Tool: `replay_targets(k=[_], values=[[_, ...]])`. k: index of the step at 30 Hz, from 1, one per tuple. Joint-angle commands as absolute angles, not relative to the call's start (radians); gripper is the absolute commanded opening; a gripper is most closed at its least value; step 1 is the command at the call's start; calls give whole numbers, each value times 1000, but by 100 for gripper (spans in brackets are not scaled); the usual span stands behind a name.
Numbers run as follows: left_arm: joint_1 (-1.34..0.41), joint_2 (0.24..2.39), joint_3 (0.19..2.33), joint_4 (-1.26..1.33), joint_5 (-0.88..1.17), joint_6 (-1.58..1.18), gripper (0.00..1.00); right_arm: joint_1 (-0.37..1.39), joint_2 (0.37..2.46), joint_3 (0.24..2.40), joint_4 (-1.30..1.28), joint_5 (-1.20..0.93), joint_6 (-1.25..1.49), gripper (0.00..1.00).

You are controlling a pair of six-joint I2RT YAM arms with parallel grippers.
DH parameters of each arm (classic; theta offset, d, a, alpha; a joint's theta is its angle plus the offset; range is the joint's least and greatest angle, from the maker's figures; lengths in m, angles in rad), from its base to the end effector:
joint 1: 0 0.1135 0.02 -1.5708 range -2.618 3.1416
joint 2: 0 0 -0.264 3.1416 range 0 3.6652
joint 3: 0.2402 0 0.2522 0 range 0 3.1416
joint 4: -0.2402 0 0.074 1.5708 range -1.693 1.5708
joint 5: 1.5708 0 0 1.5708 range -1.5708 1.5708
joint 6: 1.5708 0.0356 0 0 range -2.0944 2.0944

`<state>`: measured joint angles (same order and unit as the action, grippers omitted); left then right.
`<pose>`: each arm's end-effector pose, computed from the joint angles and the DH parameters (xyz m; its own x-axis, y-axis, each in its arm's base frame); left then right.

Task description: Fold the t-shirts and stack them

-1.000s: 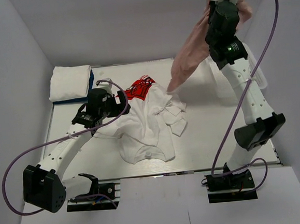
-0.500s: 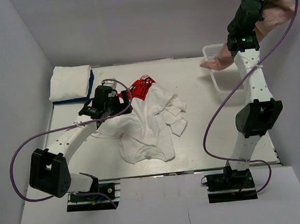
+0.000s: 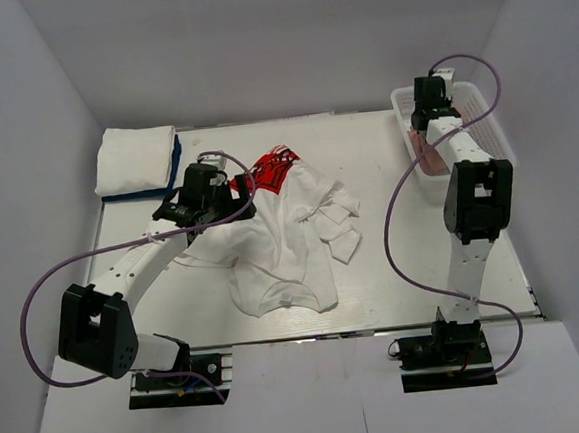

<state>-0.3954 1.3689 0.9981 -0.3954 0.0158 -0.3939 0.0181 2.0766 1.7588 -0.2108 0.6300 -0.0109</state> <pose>0.2730 -0.1146 0.2633 -0.7427 -0.1058 -0.6612 0.1198 0.9505 -0.2867 0.4884 -0.0121 0.2731 -0.5096 -0.0180 -0.8602 0.4885 0.8169 -0.3065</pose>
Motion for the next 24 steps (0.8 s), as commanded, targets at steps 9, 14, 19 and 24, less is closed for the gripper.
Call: replay_targets(k=[9, 14, 19, 24], values=[[-403, 1302, 1002, -399, 20, -410, 100, -32, 2011, 1965, -549, 453, 287, 90], [-403, 1266, 967, -388, 29, -419, 100, 33, 1830, 1789, -465, 82, 180, 90], [-394, 1230, 940, -405, 15, -429, 100, 271, 1799, 1734, -474, -95, 68, 90], [-394, 1149, 908, -459, -44, -451, 100, 477, 1818, 1631, -428, -256, 115, 90]])
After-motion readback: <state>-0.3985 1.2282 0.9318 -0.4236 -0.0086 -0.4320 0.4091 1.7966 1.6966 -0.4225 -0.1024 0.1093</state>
